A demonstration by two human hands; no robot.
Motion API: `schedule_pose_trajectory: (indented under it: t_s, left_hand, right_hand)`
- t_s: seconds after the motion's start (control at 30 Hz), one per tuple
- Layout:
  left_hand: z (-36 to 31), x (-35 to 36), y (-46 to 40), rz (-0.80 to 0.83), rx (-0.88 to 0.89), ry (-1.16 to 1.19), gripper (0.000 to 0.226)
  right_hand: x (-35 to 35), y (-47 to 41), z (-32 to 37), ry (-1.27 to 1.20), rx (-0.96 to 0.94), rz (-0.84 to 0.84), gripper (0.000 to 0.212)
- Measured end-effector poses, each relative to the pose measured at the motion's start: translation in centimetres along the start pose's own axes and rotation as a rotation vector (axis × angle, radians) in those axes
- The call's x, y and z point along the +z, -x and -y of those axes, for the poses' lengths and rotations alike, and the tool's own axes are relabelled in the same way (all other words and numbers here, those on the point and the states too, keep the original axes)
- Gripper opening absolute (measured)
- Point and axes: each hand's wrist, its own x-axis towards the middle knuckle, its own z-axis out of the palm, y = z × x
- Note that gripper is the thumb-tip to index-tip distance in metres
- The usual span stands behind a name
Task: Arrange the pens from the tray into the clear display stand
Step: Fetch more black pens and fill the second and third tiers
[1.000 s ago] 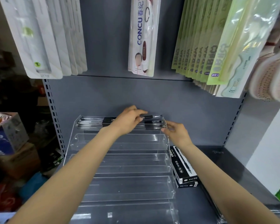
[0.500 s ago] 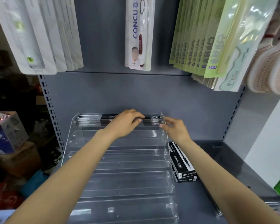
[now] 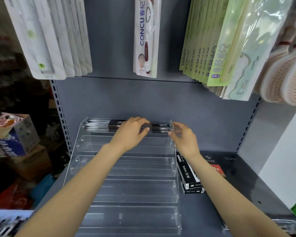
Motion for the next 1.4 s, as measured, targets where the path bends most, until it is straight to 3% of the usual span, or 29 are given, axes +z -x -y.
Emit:
schedule_pose_trajectory:
  t_s: [0.1,0.2,0.3,0.53,0.77,0.93,1.07,1.27,1.4]
  left_hand:
    - [-0.7,-0.4,2.2,-0.21,-0.038,0.046,0.02]
    - [-1.1,-0.9,5.4,-0.297,-0.116,0.055,0.016]
    - [-1.2,-1.9,9.6,-0.322,-0.231,0.137,0.017]
    - [4.7,-5.9,22.2,-0.28,-0.44,0.033,0.014]
    - [16.9,-11.4,37.0,-0.095,-0.659,0.076,0.012]
    - [24.5,-14.6,43.0,-0.029,-0.776,0.083,0.012]
    - [30.3,-14.3,45.3,0.073,-0.834,0.119,0.009]
    - [36.6,-12.2,45.3,0.207,-0.858,0.171,0.017]
    - [39.1,-10.4,44.3,0.356,-0.755,0.128,0.022]
  right_hand:
    - [0.5,1.7,1.0,-0.008,-0.156,-0.054,0.027]
    - [1.7,3.7,2.7,-0.008,-0.289,0.025,0.023]
    - [3.8,6.3,4.1,-0.021,-0.326,0.157,0.022]
    - [13.6,15.4,8.4,-0.01,-0.319,0.352,0.022]
    - [26.9,26.1,15.5,0.0,-0.239,0.567,0.024]
    - [34.3,29.5,18.3,0.066,-0.125,0.714,0.027]
    - [39.7,30.1,18.0,0.177,0.007,0.823,0.03]
    - [47.0,28.9,15.6,0.25,0.165,0.839,0.035]
    - [50.9,27.5,15.2,0.27,0.245,0.795,0.026]
